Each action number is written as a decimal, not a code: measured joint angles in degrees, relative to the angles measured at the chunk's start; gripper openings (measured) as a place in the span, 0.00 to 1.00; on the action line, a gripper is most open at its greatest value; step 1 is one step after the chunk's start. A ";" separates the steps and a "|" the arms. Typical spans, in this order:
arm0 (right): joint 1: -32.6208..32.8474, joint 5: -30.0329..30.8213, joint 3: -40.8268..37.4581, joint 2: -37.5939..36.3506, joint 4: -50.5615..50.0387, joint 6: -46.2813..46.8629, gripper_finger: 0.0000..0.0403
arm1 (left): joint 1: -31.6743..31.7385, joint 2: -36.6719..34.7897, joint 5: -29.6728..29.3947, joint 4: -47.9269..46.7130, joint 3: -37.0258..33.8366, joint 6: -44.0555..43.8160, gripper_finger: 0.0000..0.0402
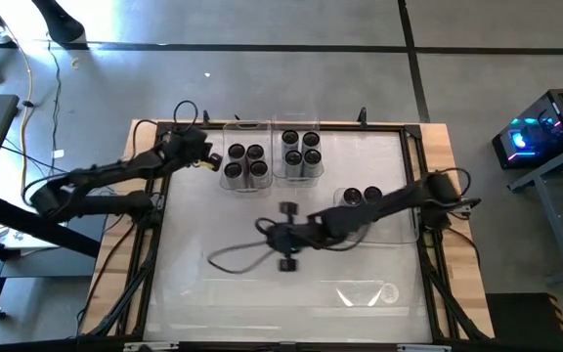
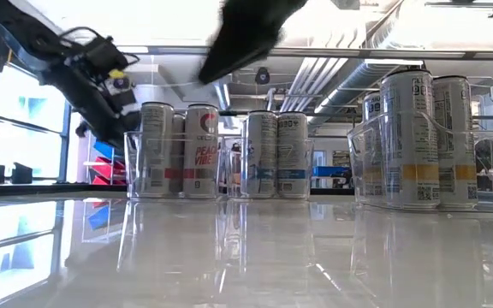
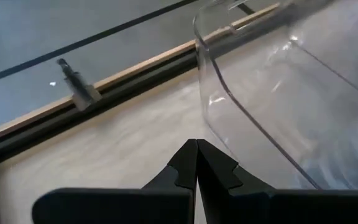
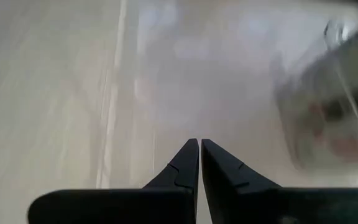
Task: Sort soda cans
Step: Move the bottom left transparent bin to the top left of the table, then move the bottom right transparent bin to the top right of the table
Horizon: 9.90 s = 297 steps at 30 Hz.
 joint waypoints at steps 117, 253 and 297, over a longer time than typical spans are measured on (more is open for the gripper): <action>8.12 -5.16 -26.01 -22.54 -25.86 32.67 0.01 | -39.78 -34.19 -5.54 -26.37 -6.95 -23.06 0.00; 20.61 4.43 -22.56 -16.38 -14.00 41.27 0.03 | -73.39 9.30 -21.42 14.99 -6.97 -39.36 0.00; 11.68 3.19 -39.60 -43.32 -44.81 10.66 0.00 | -73.43 9.30 -21.33 15.25 -6.99 -39.23 0.00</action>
